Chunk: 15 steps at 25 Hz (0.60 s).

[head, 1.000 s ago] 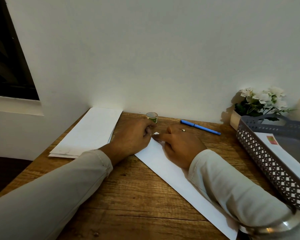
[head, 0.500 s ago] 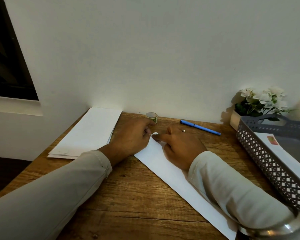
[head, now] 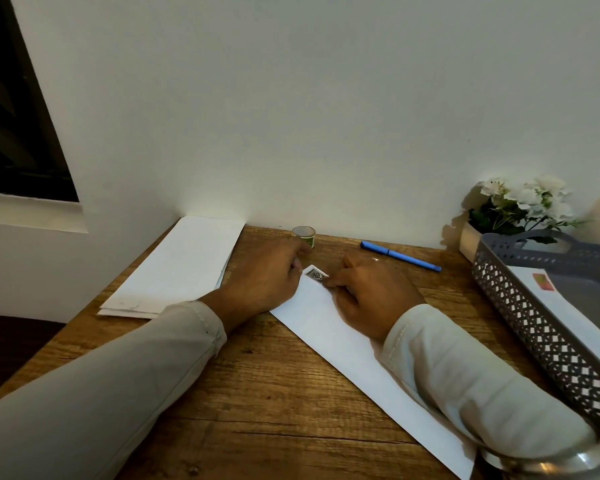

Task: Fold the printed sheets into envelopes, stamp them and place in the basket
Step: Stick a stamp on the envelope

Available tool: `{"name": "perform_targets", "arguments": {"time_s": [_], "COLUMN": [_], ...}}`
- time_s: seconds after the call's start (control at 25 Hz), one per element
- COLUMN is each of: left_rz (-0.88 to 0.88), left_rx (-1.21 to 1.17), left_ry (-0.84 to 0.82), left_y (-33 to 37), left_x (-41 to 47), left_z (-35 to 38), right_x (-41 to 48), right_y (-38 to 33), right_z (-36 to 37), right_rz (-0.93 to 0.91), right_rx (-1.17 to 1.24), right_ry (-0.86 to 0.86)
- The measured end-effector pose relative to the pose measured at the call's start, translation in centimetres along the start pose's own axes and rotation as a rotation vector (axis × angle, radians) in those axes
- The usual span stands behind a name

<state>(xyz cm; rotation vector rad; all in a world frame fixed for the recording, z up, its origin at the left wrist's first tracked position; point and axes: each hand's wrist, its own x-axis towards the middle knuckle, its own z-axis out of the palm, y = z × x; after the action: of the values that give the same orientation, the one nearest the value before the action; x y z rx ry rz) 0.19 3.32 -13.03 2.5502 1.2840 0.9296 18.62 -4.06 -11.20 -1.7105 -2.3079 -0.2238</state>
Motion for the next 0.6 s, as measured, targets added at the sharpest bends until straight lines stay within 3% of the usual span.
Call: {"name": "perform_targets", "arguments": {"time_s": [0.6], "left_rz": [-0.034], "left_rx": [-0.045], "left_ry": [-0.024], "left_y": [-0.35], "left_x": [0.32], "left_z": [0.38], "right_x": [0.69], "right_y": [-0.09], "right_z": [0.49], "right_rz": [0.000], "right_rx": [0.102], "right_ry": [-0.045]}}
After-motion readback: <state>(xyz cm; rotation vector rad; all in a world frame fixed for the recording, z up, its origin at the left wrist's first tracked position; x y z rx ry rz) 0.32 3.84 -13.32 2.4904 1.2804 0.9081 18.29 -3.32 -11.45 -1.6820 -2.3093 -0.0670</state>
